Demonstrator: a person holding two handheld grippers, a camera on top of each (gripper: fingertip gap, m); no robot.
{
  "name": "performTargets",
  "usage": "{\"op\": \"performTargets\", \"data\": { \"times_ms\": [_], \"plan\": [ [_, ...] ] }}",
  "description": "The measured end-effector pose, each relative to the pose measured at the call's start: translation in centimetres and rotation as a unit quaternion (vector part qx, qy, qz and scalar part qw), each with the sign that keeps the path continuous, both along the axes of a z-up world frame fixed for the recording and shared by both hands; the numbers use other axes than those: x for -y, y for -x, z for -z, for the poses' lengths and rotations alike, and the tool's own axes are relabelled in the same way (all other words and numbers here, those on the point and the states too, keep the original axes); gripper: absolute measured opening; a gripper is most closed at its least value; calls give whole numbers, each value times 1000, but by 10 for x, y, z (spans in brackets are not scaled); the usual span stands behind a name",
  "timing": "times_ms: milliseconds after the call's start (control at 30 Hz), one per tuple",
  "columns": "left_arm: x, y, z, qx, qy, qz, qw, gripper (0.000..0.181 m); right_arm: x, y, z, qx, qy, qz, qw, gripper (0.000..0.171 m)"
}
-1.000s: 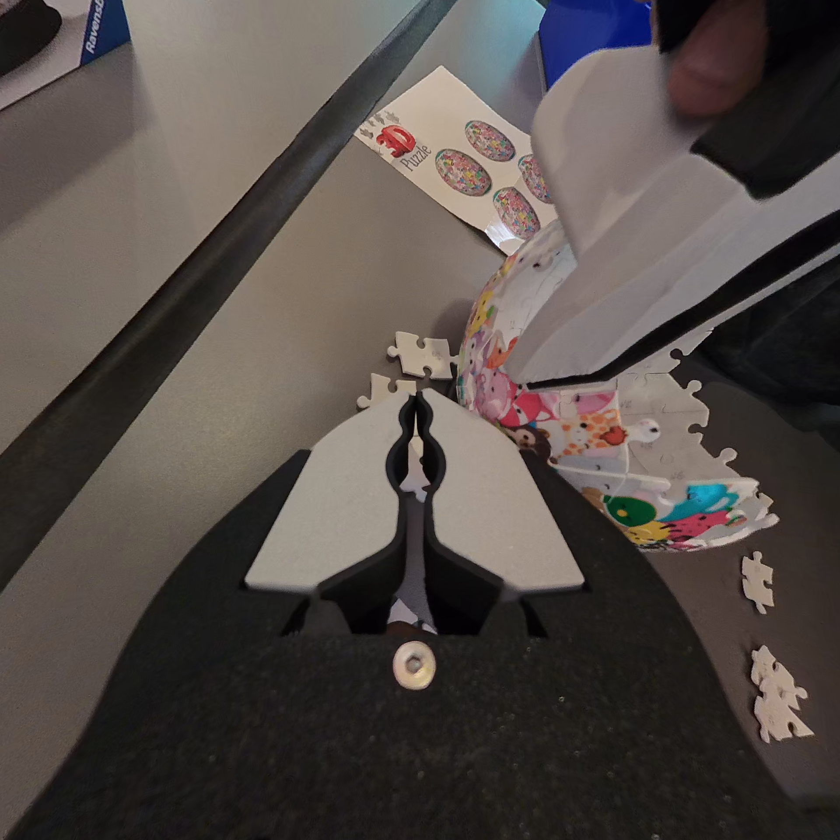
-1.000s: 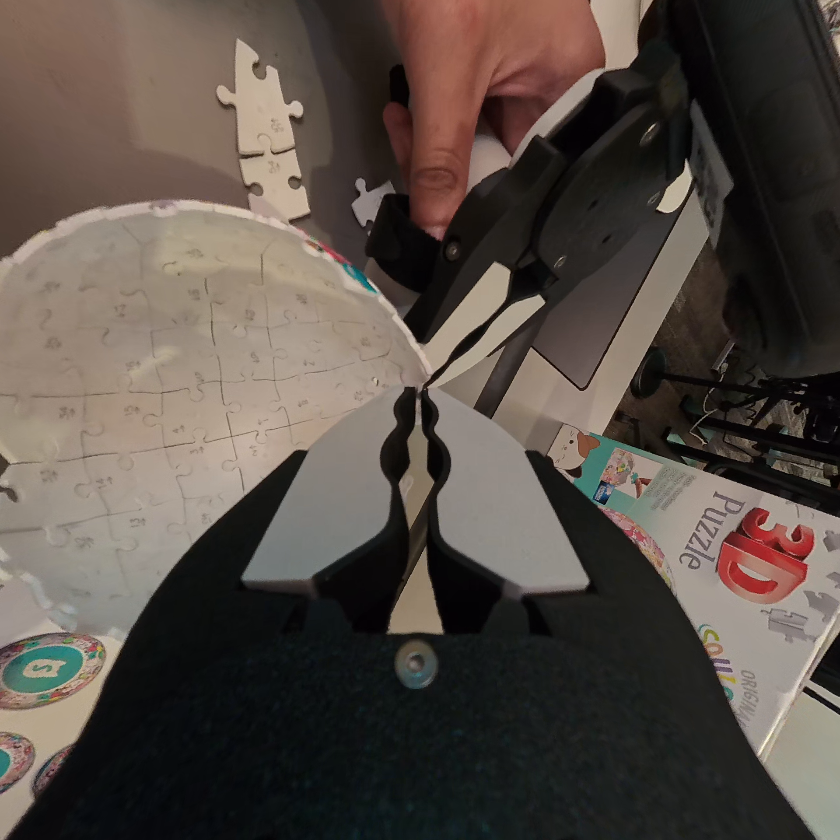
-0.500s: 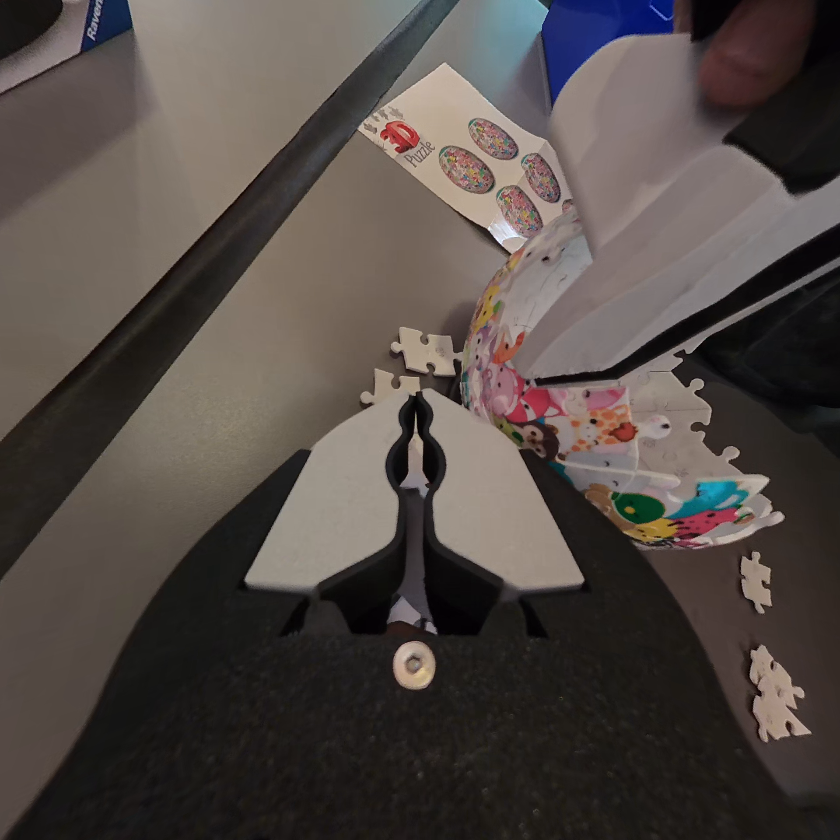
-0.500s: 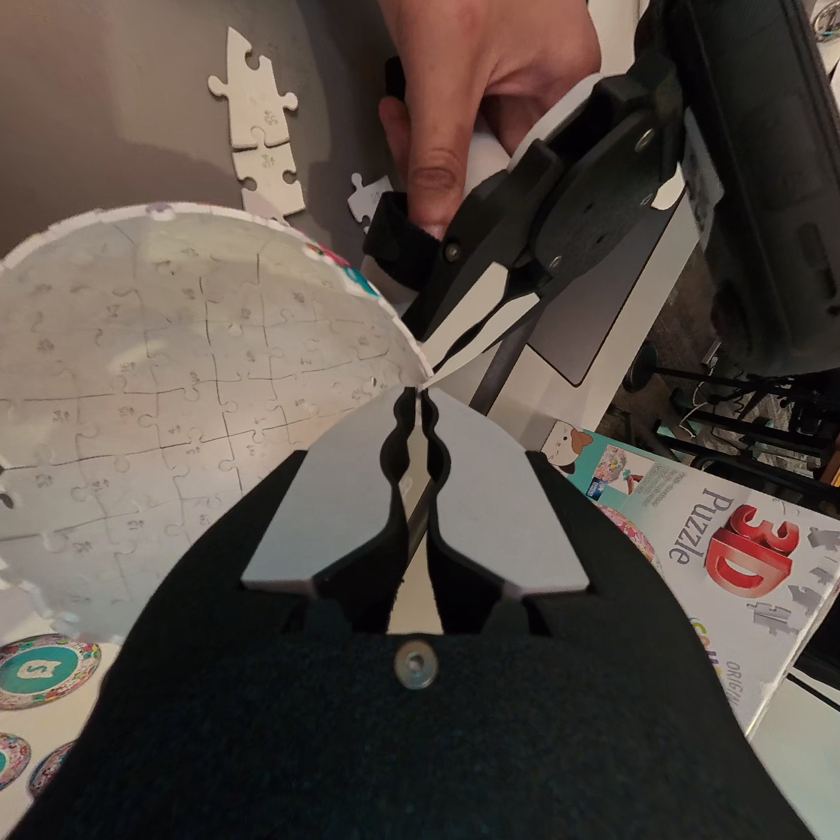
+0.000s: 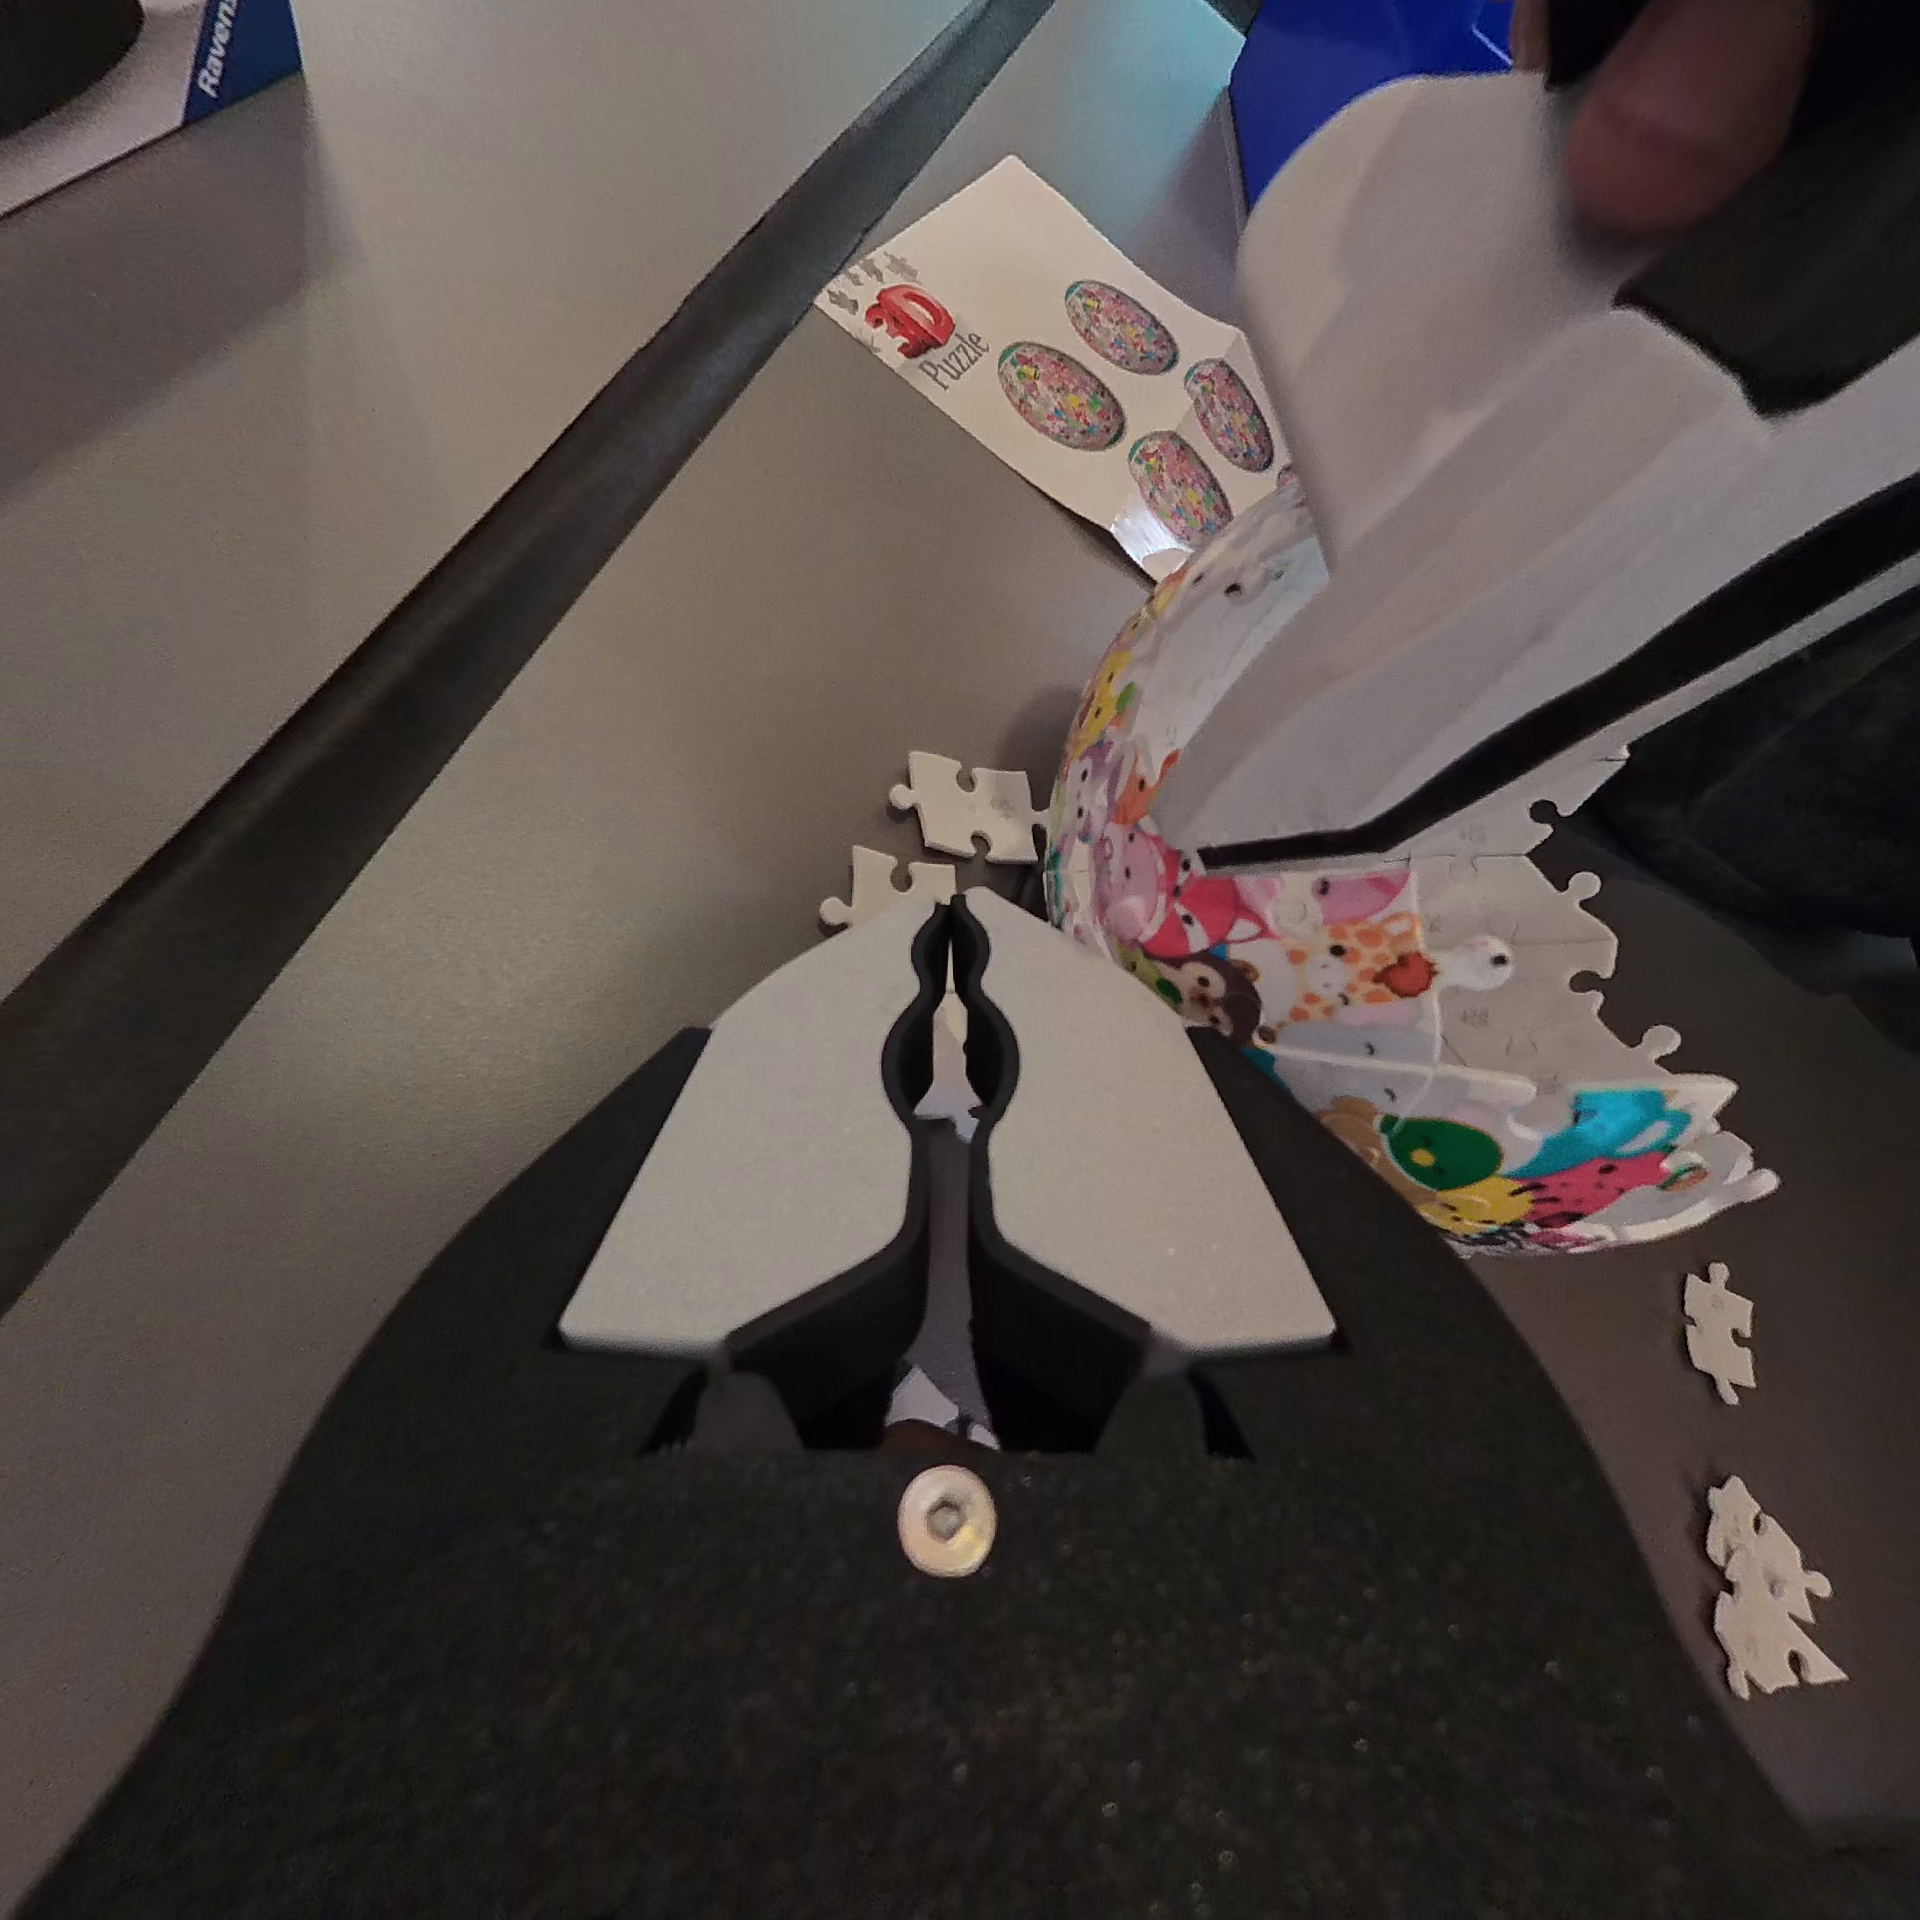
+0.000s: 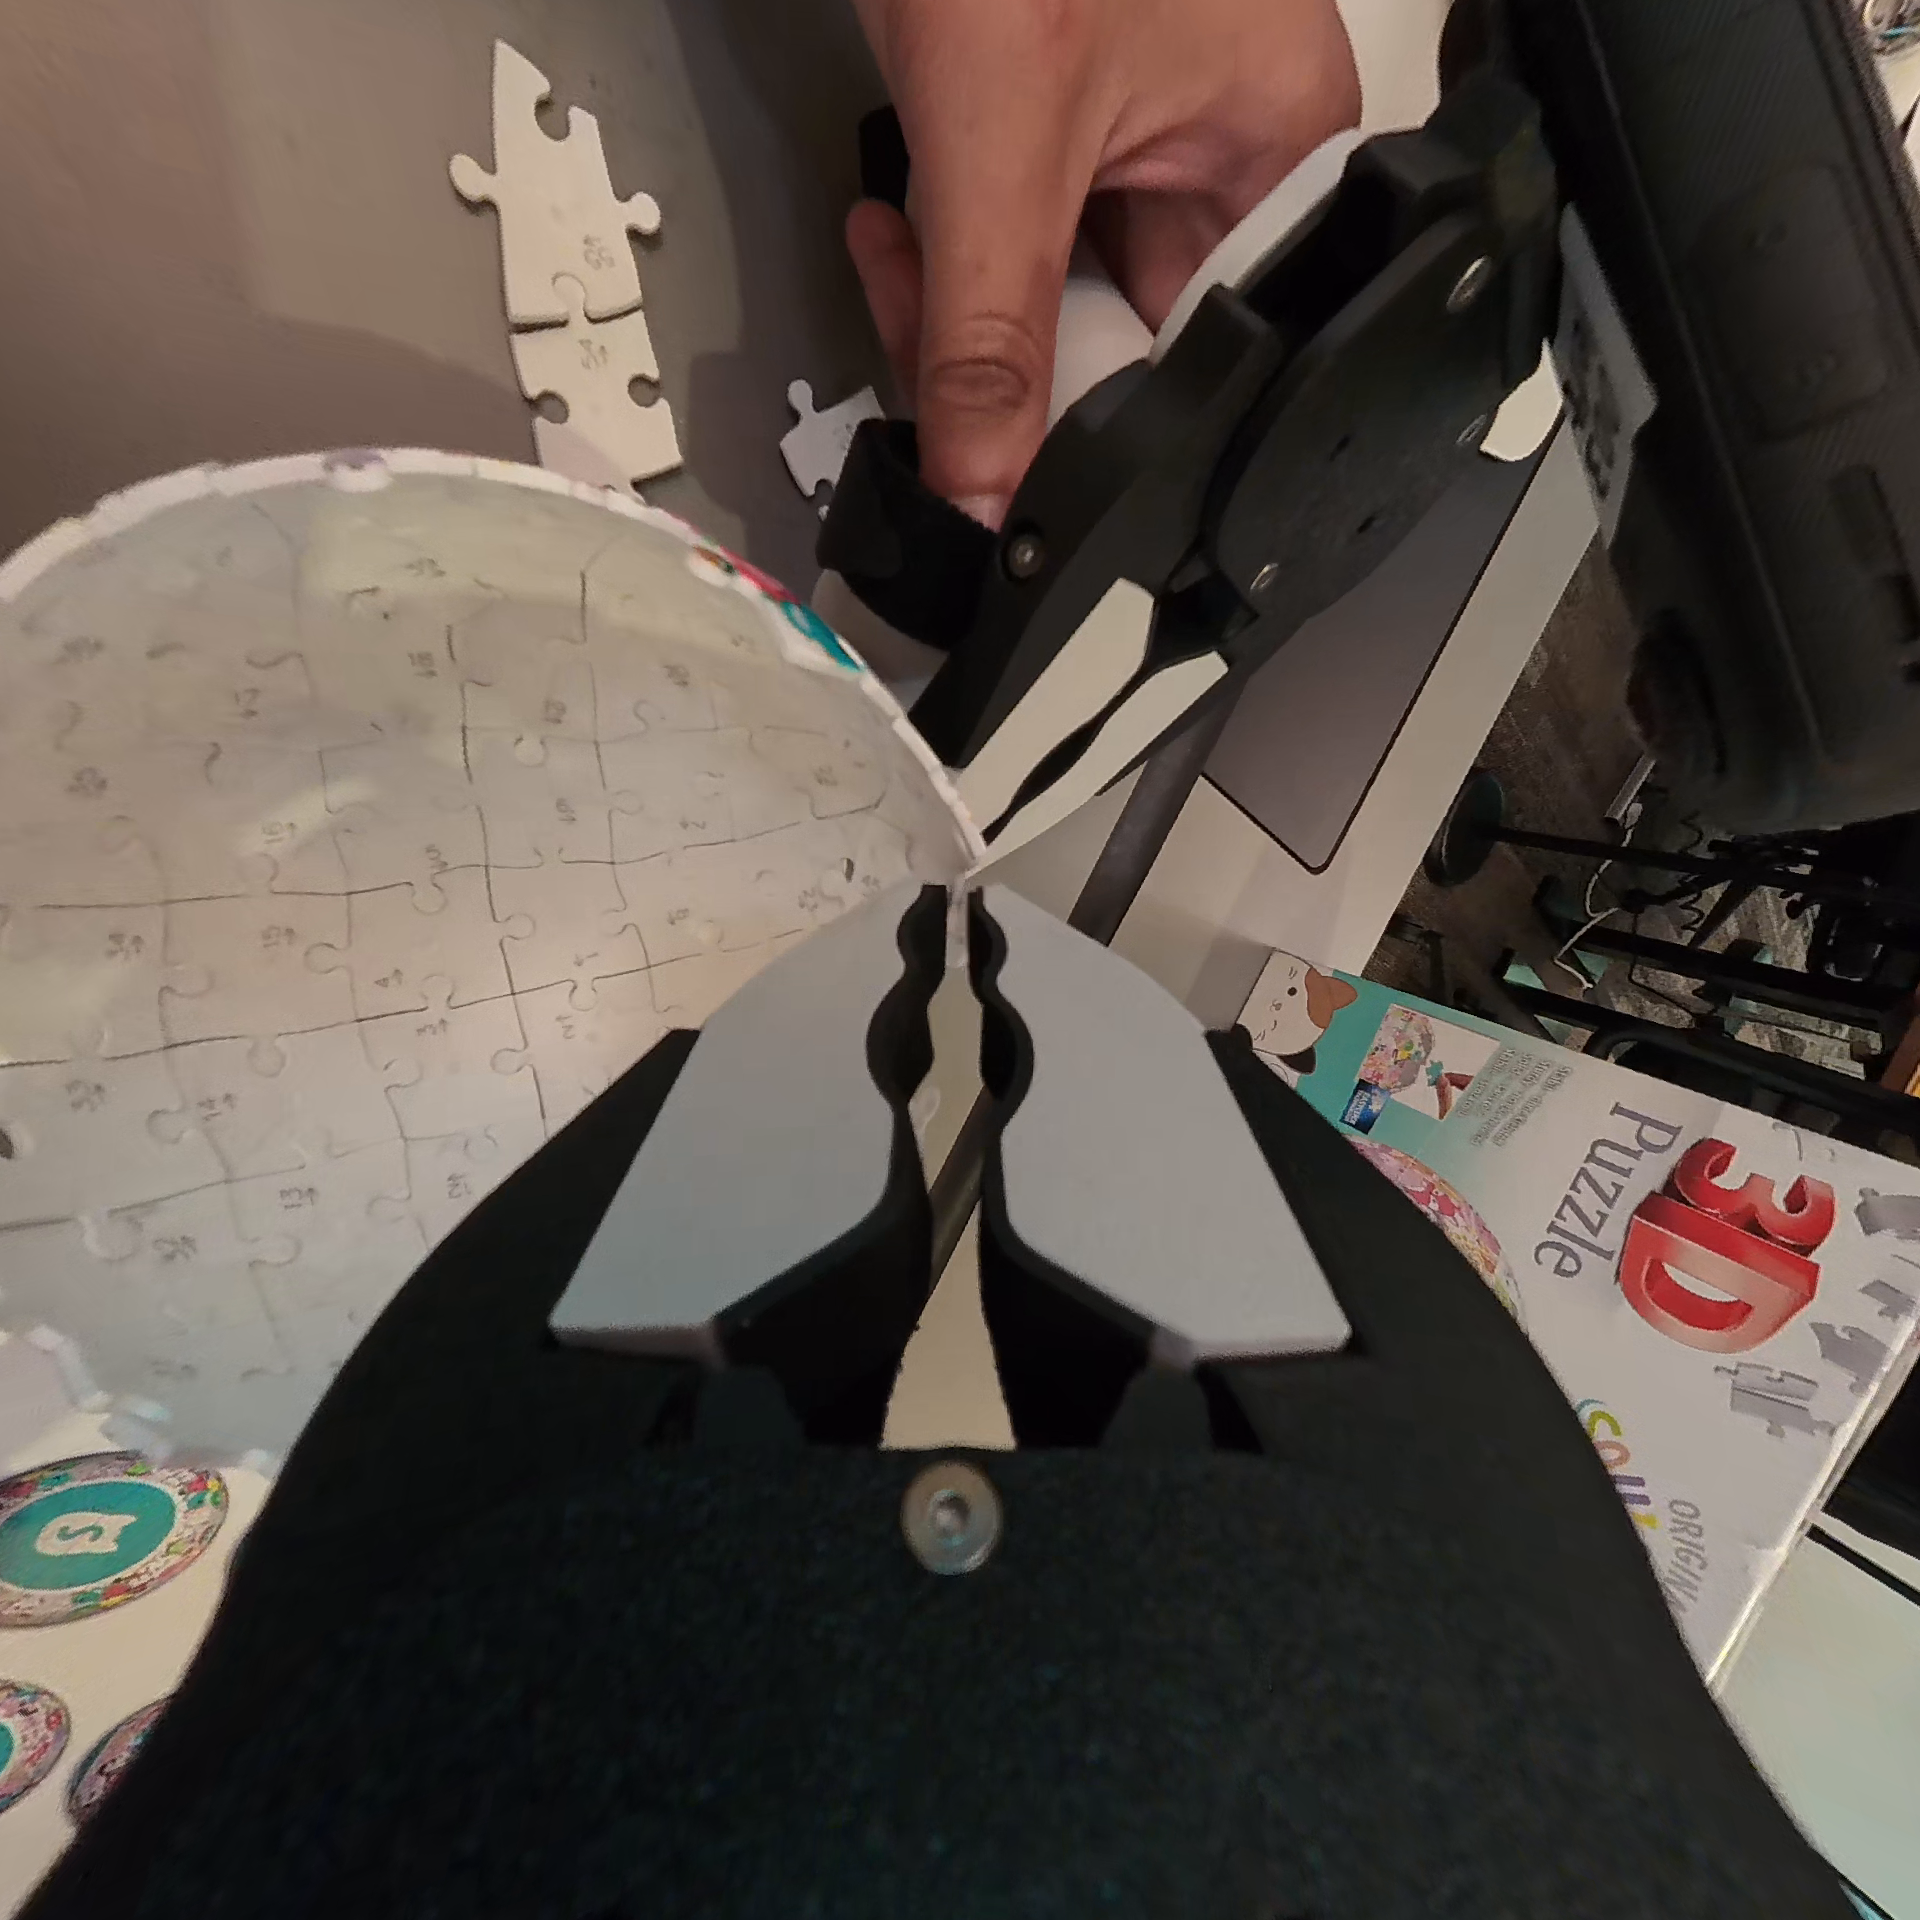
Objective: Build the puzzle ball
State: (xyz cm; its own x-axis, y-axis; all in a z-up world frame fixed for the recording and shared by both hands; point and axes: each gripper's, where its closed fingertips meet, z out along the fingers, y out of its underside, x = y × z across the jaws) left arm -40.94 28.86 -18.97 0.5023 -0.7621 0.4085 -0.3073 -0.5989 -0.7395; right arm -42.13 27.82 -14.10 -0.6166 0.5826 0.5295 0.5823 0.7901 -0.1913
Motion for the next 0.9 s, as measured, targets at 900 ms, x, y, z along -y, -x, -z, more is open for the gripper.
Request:
{"op": "performTargets", "data": {
  "times_ms": [900],
  "plan": [
    [-2,-1,1,-3,-1,1,1000,0,17,-12,-29,-26,58,-11,998,0]
  ]
}}
